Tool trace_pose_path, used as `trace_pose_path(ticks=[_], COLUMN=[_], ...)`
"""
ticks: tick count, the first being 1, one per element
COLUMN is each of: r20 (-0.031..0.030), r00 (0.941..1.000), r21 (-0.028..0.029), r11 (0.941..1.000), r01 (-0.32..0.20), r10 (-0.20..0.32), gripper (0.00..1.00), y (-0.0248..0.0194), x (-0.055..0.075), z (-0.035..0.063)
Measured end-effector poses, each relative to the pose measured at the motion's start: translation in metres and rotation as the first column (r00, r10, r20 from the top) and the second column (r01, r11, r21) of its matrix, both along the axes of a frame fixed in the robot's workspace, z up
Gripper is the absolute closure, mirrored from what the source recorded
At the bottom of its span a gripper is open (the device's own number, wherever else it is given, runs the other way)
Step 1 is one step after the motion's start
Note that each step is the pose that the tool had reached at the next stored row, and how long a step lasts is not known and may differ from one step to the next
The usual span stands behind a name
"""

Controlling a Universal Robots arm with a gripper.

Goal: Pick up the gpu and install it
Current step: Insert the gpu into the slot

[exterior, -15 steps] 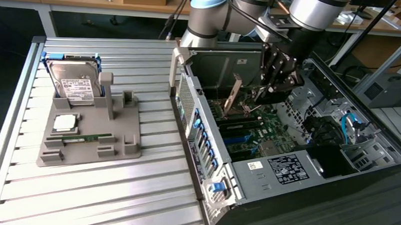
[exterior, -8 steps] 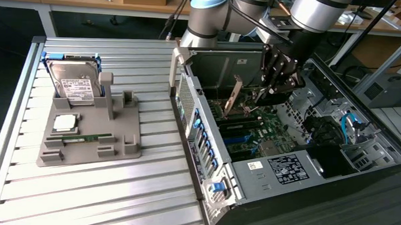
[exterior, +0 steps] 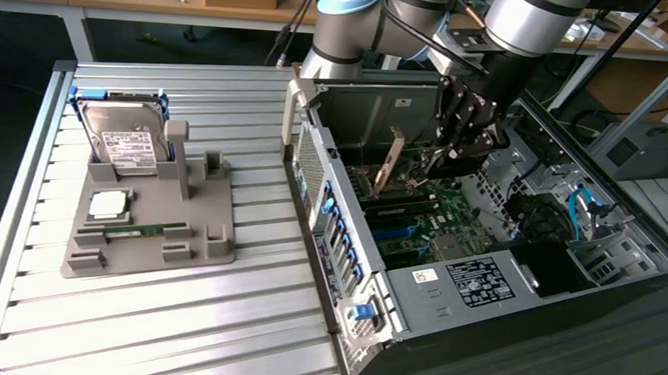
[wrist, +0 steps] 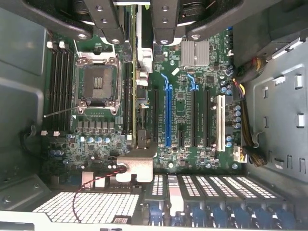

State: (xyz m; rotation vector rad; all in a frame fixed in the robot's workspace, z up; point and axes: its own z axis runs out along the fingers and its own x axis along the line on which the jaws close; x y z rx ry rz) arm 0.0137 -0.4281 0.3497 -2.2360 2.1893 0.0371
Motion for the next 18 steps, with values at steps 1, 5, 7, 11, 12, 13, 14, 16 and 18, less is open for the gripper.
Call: trace_pose_path(ticks=[1, 5, 7, 11, 12, 13, 14, 16, 18], r20=[0.0000, 0.0000, 0.0000, 0.0000, 0.0000, 0.0000, 0.0000, 0.0000, 0.0000], r00=[1.0000, 1.0000, 1.0000, 1.0000, 1.0000, 1.0000, 1.0000, 1.0000, 1.0000], r21=[0.0000, 0.0000, 0.0000, 0.0000, -0.0001, 0.0000, 0.0000, 0.0000, 0.0000], r11=[1.0000, 1.0000, 1.0000, 1.0000, 1.0000, 1.0000, 1.0000, 1.0000, 1.0000], r01=[0.000, 0.000, 0.000, -0.001, -0.001, -0.001, -0.001, -0.001, -0.001], r10=[0.000, 0.000, 0.000, 0.001, 0.001, 0.001, 0.001, 0.001, 0.001], gripper=[0.73, 0.73, 0.73, 0.73, 0.73, 0.73, 0.73, 0.73, 0.73], y=[-0.0004, -0.0020, -0.0027, -0.0042, -0.0048, -0.0052, -0.0057, -0.0066, -0.0075], x=[0.0000, 0.0000, 0.0000, 0.0000, 0.0000, 0.0000, 0.0000, -0.0001, -0.0002], z=[-0.0001, -0.0004, -0.0005, -0.0008, -0.0009, -0.0011, -0.0012, -0.0014, -0.0018])
